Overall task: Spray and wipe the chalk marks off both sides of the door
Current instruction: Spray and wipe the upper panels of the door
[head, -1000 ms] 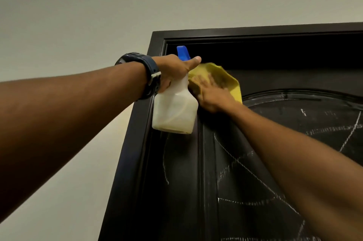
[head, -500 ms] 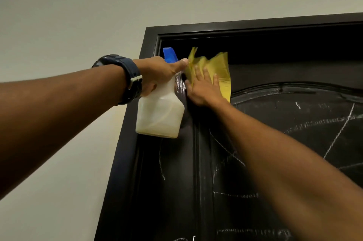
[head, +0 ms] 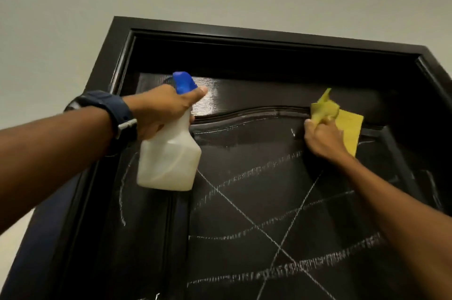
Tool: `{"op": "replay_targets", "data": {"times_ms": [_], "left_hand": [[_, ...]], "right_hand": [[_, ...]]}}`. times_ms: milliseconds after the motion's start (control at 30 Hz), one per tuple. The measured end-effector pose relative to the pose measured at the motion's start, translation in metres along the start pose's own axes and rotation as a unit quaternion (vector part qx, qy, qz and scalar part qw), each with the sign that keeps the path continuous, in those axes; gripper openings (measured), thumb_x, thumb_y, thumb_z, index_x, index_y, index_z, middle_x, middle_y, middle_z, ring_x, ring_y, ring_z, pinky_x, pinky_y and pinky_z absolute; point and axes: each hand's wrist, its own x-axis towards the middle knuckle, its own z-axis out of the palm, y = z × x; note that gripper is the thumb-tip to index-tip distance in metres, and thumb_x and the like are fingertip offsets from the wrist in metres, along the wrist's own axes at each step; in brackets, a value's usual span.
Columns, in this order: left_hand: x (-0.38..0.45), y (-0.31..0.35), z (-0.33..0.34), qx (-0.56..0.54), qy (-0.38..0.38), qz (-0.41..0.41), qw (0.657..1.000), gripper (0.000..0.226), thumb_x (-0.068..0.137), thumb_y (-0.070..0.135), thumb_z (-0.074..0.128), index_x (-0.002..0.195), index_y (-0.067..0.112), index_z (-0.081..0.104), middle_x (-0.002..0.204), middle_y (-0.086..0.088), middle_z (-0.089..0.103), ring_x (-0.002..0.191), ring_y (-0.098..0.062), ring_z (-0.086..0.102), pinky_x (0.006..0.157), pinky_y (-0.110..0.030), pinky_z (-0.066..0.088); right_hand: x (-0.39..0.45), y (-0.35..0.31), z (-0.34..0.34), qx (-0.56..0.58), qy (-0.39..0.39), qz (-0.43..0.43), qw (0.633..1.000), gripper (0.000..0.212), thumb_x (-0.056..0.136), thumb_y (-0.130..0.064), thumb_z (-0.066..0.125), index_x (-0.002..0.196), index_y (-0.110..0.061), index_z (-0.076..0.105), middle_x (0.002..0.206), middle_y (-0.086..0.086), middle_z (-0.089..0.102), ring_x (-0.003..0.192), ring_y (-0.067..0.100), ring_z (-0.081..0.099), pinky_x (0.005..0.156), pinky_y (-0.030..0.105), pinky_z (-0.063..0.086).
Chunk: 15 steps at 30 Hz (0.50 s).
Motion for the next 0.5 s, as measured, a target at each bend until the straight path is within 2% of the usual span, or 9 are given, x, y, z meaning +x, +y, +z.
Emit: {"op": "replay_targets", "data": {"times_ms": [67, 133, 200, 267, 333, 433, 500], "left_hand": [[-0.001, 0.004, 0.021, -0.010, 0.005, -0.001, 1.000, 0.053, 0.090, 0.060, 0.061, 0.088, 0.007, 0.058, 0.079, -0.010, 0.064, 0.057, -0.017, 0.058, 0.055, -0.028, 0.050], [0.000, 0.010, 0.043, -0.006, 0.011, 0.004, 1.000, 0.052, 0.091, 0.059, 0.061, 0.083, 0.008, 0.058, 0.076, -0.009, 0.063, 0.054, -0.016, 0.056, 0.053, -0.027, 0.049], [0.001, 0.019, 0.066, -0.010, 0.031, 0.006, 0.999, 0.050, 0.092, 0.057, 0.062, 0.078, 0.010, 0.058, 0.072, -0.008, 0.062, 0.054, -0.017, 0.055, 0.051, -0.025, 0.049], [0.001, 0.029, 0.087, -0.008, 0.049, 0.008, 0.999, 0.048, 0.092, 0.056, 0.062, 0.078, 0.011, 0.058, 0.069, -0.007, 0.060, 0.053, -0.017, 0.055, 0.048, -0.022, 0.049], [0.000, 0.036, 0.106, 0.003, 0.057, 0.005, 0.998, 0.050, 0.091, 0.057, 0.063, 0.082, 0.009, 0.060, 0.075, -0.011, 0.062, 0.057, -0.019, 0.056, 0.054, -0.026, 0.050], [-0.005, 0.043, 0.131, 0.007, 0.058, -0.018, 0.998, 0.051, 0.091, 0.059, 0.062, 0.086, 0.008, 0.061, 0.081, -0.012, 0.064, 0.060, -0.019, 0.057, 0.058, -0.029, 0.051], [-0.011, 0.051, 0.148, 0.007, 0.064, -0.027, 0.998, 0.051, 0.090, 0.058, 0.061, 0.087, 0.008, 0.060, 0.081, -0.012, 0.064, 0.063, -0.020, 0.057, 0.062, -0.032, 0.052]], "right_hand": [[-0.015, -0.037, 0.014, 0.014, 0.015, -0.088, 0.996, 0.072, 0.091, -0.047, 0.021, 0.124, 0.004, 0.058, 0.135, 0.028, 0.052, 0.126, 0.045, 0.045, 0.106, 0.055, 0.035], [-0.032, -0.086, 0.039, 0.016, -0.001, -0.228, 0.974, 0.075, 0.078, -0.047, 0.025, 0.130, -0.002, 0.056, 0.134, 0.023, 0.052, 0.123, 0.042, 0.046, 0.105, 0.051, 0.034], [-0.049, -0.122, 0.056, 0.018, -0.019, -0.325, 0.945, 0.066, 0.080, -0.045, 0.035, 0.130, -0.009, 0.058, 0.133, 0.016, 0.052, 0.121, 0.038, 0.046, 0.105, 0.051, 0.032], [-0.049, -0.120, 0.051, 0.029, -0.026, -0.387, 0.921, 0.055, 0.089, -0.039, 0.046, 0.135, -0.011, 0.055, 0.138, 0.014, 0.048, 0.127, 0.035, 0.042, 0.111, 0.050, 0.028], [-0.025, -0.081, 0.036, 0.033, -0.042, -0.388, 0.920, 0.054, 0.092, -0.030, 0.051, 0.142, -0.010, 0.050, 0.145, 0.015, 0.045, 0.133, 0.034, 0.038, 0.114, 0.044, 0.027], [0.021, 0.013, 0.003, 0.063, -0.006, -0.305, 0.950, 0.048, 0.088, -0.029, 0.045, 0.129, -0.008, 0.057, 0.132, 0.015, 0.052, 0.121, 0.035, 0.047, 0.101, 0.040, 0.040], [0.035, 0.080, -0.012, 0.028, 0.013, -0.270, 0.962, 0.043, 0.091, -0.026, 0.049, 0.129, -0.006, 0.056, 0.133, 0.015, 0.050, 0.121, 0.034, 0.046, 0.098, 0.041, 0.039]]}}
